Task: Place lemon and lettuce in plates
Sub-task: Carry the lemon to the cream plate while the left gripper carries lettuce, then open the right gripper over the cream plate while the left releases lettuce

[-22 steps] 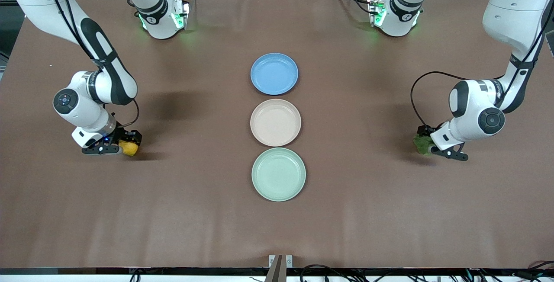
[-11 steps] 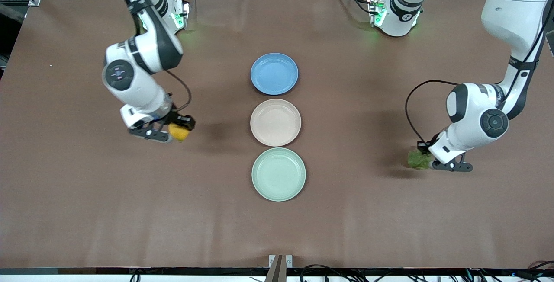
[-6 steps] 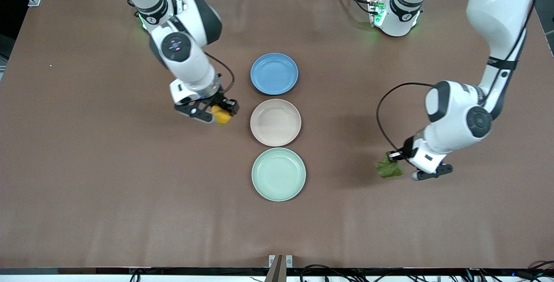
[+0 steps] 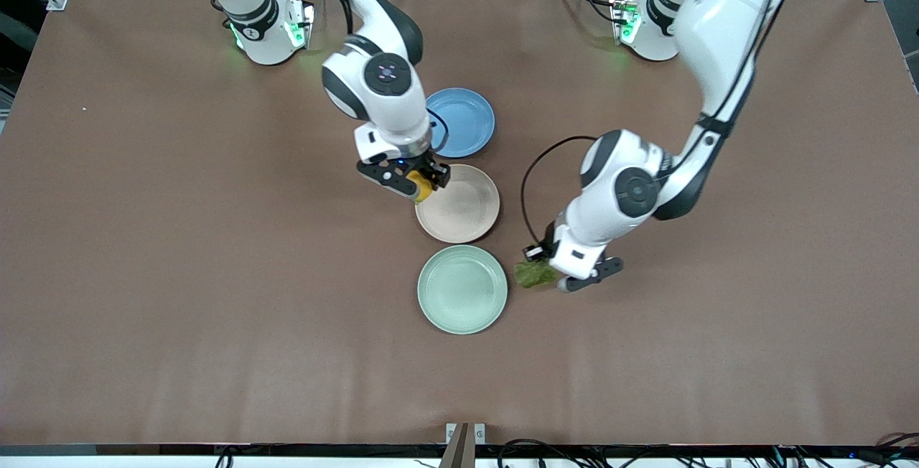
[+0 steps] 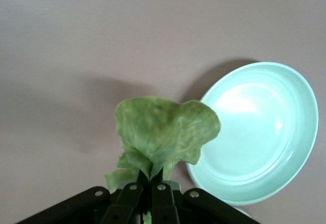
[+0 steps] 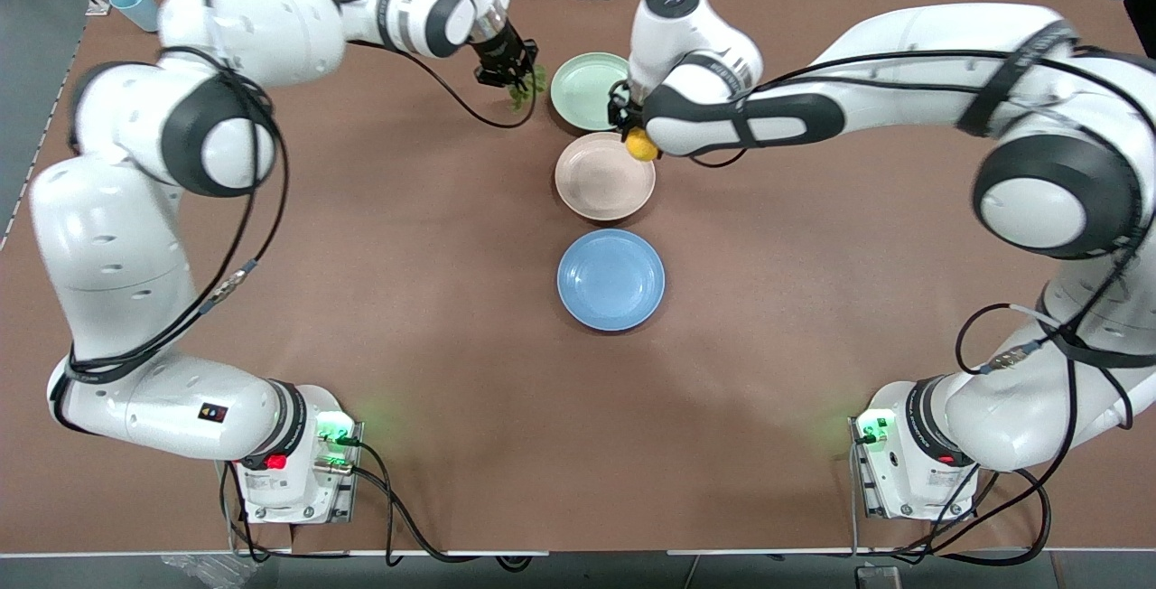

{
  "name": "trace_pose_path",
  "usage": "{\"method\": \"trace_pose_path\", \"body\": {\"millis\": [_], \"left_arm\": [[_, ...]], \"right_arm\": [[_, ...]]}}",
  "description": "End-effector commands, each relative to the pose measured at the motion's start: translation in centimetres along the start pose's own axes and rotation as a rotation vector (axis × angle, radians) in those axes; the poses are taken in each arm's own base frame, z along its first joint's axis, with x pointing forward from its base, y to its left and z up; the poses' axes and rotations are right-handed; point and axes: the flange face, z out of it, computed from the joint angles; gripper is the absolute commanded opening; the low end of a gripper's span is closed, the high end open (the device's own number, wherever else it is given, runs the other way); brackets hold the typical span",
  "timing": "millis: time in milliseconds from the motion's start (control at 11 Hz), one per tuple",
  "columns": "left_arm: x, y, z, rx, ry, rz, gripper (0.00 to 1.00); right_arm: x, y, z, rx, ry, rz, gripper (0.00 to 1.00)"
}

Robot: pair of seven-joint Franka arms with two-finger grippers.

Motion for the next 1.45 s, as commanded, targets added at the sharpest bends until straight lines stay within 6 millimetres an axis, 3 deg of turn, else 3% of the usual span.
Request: {"method": "trace_pose_path", "body": {"millis": [0, 273, 364, 545, 636, 727, 818, 909, 1364], "left_arm": [[-0.8, 4.0, 3.6, -0.124, 0.149, 0.022, 0.0], [-1.7, 4.6, 4.5, -0.116, 0.163, 0.044, 0.0], [-2.3, 5.4, 4.8, -0.125, 0.167, 0.058, 0.0], [-2.9, 6.2, 5.0, -0.124, 0.182, 0.074, 0.0], [-3.4, 6.7, 5.0, -0.128, 0.203, 0.075, 0.0], [-3.8, 7.0, 5.2, -0.12, 0.224, 0.07, 0.0], [-3.9, 6.9, 5.2, -0.111, 0.234, 0.082, 0.34], [-4.0, 7.0, 5.1, -0.095, 0.25, 0.132, 0.99], [-3.1, 6.7, 4.0, -0.083, 0.28, 0.158, 1.0]], "right_arm": [[-0.5, -3.4, 4.7, -0.001, 0.016, 0.039, 0.0], [0.0, -5.1, 7.3, -0.001, 0.018, 0.059, 0.02], [0.0, -5.2, 8.0, -0.006, 0.024, 0.049, 0.1], [-0.1, -5.3, 8.7, 0.008, 0.034, 0.036, 0.39], [0.0, -5.3, 8.7, 0.007, 0.035, 0.038, 0.58], [0.1, -5.2, 8.7, 0.006, 0.035, 0.049, 1.0], [0.5, -5.3, 8.0, 0.013, 0.039, 0.055, 1.0], [0.8, -5.1, 7.7, 0.012, 0.042, 0.057, 1.0], [3.3, -4.4, 4.4, 0.02, 0.068, -0.014, 1.0]]}}
